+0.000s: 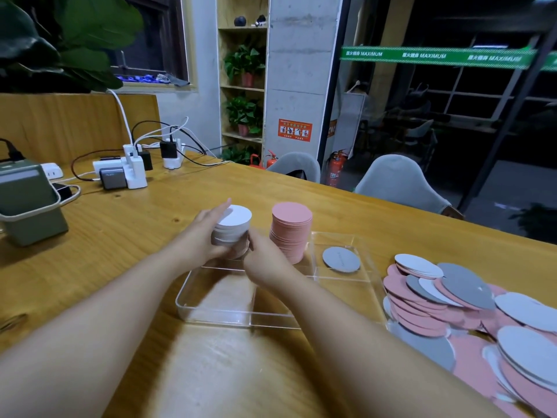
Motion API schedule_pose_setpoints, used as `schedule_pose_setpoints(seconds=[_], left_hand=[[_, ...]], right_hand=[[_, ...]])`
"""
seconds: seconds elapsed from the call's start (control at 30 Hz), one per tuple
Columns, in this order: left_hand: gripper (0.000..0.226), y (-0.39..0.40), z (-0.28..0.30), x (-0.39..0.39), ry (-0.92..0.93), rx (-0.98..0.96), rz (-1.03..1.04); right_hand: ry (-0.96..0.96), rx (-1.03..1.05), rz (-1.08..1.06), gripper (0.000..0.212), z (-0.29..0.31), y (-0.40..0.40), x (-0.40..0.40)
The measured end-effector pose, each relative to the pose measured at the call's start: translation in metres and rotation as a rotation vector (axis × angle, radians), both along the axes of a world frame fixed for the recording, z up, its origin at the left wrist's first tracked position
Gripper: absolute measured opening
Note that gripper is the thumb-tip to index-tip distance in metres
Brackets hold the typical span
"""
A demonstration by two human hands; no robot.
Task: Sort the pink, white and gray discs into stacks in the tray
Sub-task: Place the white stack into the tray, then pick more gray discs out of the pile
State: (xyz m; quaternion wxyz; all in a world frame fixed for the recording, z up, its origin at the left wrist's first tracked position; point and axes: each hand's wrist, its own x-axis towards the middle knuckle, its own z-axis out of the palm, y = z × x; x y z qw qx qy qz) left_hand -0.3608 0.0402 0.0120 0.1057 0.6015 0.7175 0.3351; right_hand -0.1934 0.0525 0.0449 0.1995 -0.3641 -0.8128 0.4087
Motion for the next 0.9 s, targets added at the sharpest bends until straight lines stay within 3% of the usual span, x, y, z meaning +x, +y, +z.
schedule_pose_setpoints(seconds=[0.13, 0.3, 0.43, 0.57, 0.7, 0.9], left_hand=[[0.092, -0.017, 0.001, 0.02, -0.125, 0.064, 0.123], [0.069, -0.043, -0.001, 0.072, 0.162, 0.081, 0.289], [0.058, -0.064, -0.014, 0.131, 0.314, -0.008, 0.193], [0.048, -0.065, -0.023, 0.178, 0.314, -0.073, 0.107], [0.065, -0.062, -0.033, 0.187, 0.381, -0.014, 0.038], [0.041, -0.053, -0.029, 0.167, 0.269, 0.017, 0.003]], right_hand=[[-0.048, 0.133, 0.056, 0.058, -0.002, -0.014, 0.029], [-0.153, 0.304, 0.113, 0.072, -0.005, -0.027, 0.092], [-0.21, 0.396, 0.071, 0.081, -0.008, -0.021, 0.142], [-0.228, 0.401, -0.074, 0.061, -0.016, -0.017, 0.193], [-0.141, 0.317, -0.175, 0.043, -0.015, -0.021, 0.24], [-0.293, 0.357, -0.365, 0.056, -0.025, -0.023, 0.307]])
